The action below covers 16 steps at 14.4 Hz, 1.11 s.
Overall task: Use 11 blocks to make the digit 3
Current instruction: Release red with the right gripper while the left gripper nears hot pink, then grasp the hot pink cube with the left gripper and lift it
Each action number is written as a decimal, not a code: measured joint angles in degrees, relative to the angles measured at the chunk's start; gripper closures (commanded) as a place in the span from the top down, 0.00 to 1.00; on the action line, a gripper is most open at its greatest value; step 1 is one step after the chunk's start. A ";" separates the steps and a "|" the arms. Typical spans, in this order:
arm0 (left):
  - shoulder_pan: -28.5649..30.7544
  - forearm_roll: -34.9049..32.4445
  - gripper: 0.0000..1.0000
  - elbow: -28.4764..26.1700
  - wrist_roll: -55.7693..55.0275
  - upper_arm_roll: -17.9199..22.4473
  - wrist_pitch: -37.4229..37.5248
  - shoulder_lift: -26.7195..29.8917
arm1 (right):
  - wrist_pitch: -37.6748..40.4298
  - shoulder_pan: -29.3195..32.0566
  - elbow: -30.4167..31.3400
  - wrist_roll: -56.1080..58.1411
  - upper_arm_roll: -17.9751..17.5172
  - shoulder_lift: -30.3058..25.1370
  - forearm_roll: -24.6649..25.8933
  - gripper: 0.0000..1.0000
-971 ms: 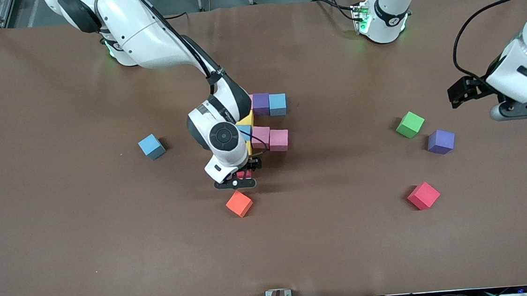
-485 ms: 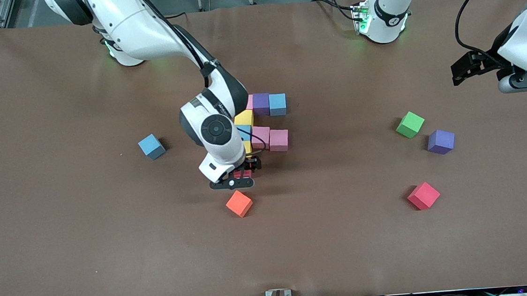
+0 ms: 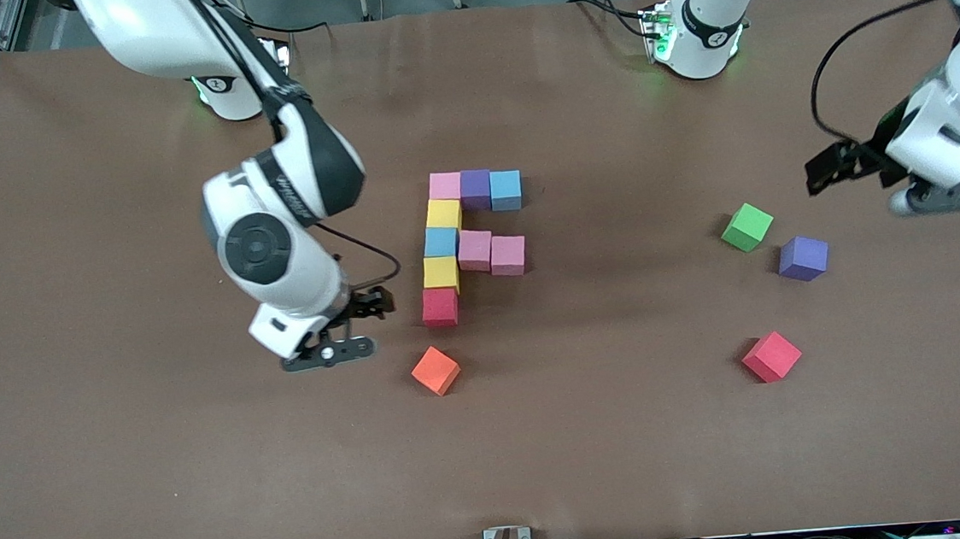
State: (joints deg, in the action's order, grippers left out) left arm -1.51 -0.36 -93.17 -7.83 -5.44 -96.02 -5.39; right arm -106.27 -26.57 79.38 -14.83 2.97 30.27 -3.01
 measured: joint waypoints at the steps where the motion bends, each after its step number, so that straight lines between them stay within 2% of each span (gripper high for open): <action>1: -0.01 -0.01 1.00 -1.51 -0.68 -0.04 -3.64 -1.45 | 2.49 1.69 -0.01 1.64 0.08 -1.45 0.00 1.00; 6: -0.09 -1.28 1.00 -3.57 -6.58 -0.13 -15.53 -10.73 | 11.47 10.61 0.08 7.20 0.28 -5.69 0.03 1.00; 9: 0.30 -7.43 1.00 -3.33 -7.19 0.13 -18.57 -15.72 | 15.43 14.73 0.33 12.21 0.36 -7.57 0.08 1.00; 13: 1.75 -9.37 1.00 3.31 -7.21 0.46 -19.28 -22.75 | 15.90 21.66 2.38 21.11 0.48 -11.52 0.20 1.00; 16: 2.99 -9.36 1.00 5.45 -10.66 0.47 -19.31 -26.27 | 15.93 25.20 5.54 22.58 0.50 -16.12 1.20 1.00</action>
State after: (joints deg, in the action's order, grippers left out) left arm 1.49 -9.72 -87.72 -18.49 -4.96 -115.34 -31.67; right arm -90.34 -1.37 84.93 7.74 3.47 14.14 -1.80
